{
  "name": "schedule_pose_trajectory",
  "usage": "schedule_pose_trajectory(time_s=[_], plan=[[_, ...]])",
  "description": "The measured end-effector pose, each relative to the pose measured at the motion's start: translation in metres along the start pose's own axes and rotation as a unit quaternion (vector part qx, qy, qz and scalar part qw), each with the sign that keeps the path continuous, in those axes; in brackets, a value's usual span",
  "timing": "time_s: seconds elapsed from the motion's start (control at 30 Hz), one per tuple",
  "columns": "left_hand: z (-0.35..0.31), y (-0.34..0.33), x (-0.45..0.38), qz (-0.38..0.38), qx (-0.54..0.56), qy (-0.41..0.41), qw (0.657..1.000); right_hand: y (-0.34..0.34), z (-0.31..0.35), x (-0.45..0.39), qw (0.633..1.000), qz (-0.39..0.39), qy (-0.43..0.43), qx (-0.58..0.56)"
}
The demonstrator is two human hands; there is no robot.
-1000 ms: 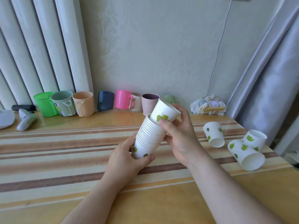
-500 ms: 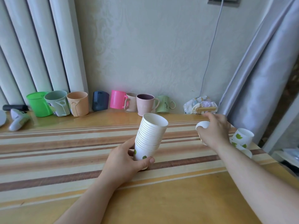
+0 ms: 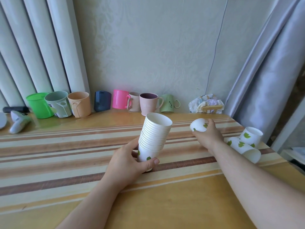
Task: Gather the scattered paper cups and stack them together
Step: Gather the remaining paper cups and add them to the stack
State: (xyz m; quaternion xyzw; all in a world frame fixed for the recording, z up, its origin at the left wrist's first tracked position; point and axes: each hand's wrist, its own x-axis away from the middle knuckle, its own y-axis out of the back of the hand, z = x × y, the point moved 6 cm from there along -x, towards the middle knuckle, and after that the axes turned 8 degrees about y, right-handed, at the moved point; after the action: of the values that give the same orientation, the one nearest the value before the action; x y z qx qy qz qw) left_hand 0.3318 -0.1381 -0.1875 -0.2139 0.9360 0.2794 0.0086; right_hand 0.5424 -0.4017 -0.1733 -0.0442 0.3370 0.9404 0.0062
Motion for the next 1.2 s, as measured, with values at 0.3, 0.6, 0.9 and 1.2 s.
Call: schedule_pose_trajectory(time_s=[0.3,0.6,0.9,1.2], plan=[[-0.010,0.001,0.005,-0.022,-0.041,-0.044,0.998,-0.023,0.030,0.062,0.981,0.014,0.083,-0.176],[-0.027,-0.005,0.015,-0.040,-0.134,-0.149,0.979,0.014,0.038,0.094,0.797,0.008,-0.011,-0.604],[-0.026,-0.008,0.015,-0.026,-0.154,-0.137,0.978,0.020,0.077,0.142,0.832,0.100,0.189,-0.511],[-0.023,-0.007,0.013,-0.026,-0.141,-0.139,0.980,0.019,0.039,0.154,0.867,0.090,0.160,-0.464]])
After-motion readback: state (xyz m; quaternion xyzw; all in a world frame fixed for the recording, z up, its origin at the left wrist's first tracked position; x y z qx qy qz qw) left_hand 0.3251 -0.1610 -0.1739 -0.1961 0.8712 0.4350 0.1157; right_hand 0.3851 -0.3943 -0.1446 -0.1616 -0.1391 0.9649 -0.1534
